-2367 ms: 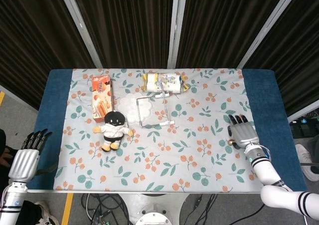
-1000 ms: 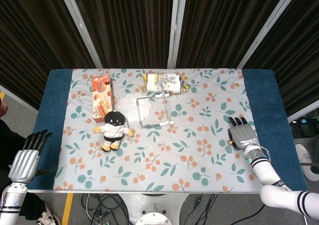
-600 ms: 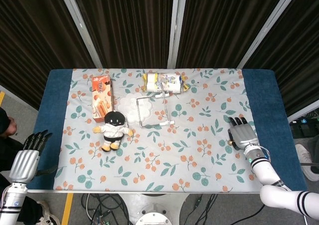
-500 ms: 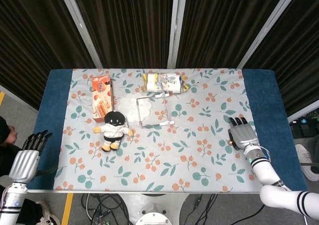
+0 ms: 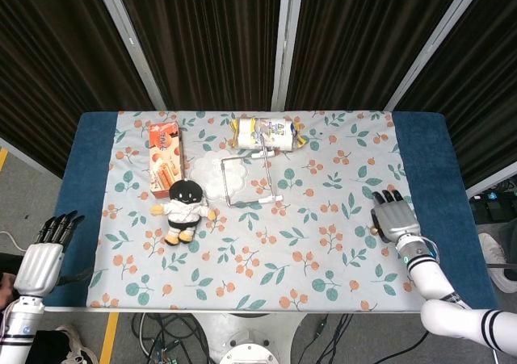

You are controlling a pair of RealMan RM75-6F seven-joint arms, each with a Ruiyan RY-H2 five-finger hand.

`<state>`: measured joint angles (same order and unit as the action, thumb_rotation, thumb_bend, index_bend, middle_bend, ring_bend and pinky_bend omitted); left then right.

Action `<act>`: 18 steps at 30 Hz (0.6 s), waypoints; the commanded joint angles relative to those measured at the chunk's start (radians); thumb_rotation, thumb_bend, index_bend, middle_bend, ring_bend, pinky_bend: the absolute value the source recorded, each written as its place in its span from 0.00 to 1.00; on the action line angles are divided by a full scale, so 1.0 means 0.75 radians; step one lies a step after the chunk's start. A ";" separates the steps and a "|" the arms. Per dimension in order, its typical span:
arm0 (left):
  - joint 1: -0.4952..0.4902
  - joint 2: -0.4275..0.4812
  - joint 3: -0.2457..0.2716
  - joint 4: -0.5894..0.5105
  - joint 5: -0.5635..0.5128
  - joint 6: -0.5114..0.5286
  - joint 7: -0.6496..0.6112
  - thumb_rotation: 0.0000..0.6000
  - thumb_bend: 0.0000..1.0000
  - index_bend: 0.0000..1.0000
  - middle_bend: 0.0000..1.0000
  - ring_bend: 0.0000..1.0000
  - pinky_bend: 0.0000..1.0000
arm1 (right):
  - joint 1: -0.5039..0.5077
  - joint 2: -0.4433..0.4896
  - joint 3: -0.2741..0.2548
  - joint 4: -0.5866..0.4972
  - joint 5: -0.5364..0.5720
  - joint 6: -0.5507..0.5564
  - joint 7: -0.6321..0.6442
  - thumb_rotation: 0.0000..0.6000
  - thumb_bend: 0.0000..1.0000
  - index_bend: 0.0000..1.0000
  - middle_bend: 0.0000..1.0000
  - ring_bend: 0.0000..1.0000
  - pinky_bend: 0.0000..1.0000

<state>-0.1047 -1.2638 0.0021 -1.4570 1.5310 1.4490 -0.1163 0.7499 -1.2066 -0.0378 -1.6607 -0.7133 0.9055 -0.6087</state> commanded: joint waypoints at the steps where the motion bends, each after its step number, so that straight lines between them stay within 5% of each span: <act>1: 0.001 0.000 0.000 0.001 0.000 0.001 -0.001 1.00 0.06 0.08 0.04 0.00 0.02 | -0.006 0.008 0.004 -0.009 -0.014 0.009 0.012 1.00 0.40 0.63 0.11 0.00 0.00; 18: 0.001 -0.005 -0.002 0.006 0.008 0.009 -0.013 1.00 0.06 0.08 0.04 0.00 0.02 | -0.111 0.217 0.135 -0.312 -0.342 0.180 0.312 1.00 0.43 0.69 0.14 0.00 0.00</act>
<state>-0.1043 -1.2678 0.0005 -1.4523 1.5370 1.4557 -0.1258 0.6862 -1.0736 0.0430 -1.8537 -0.9292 1.0200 -0.4164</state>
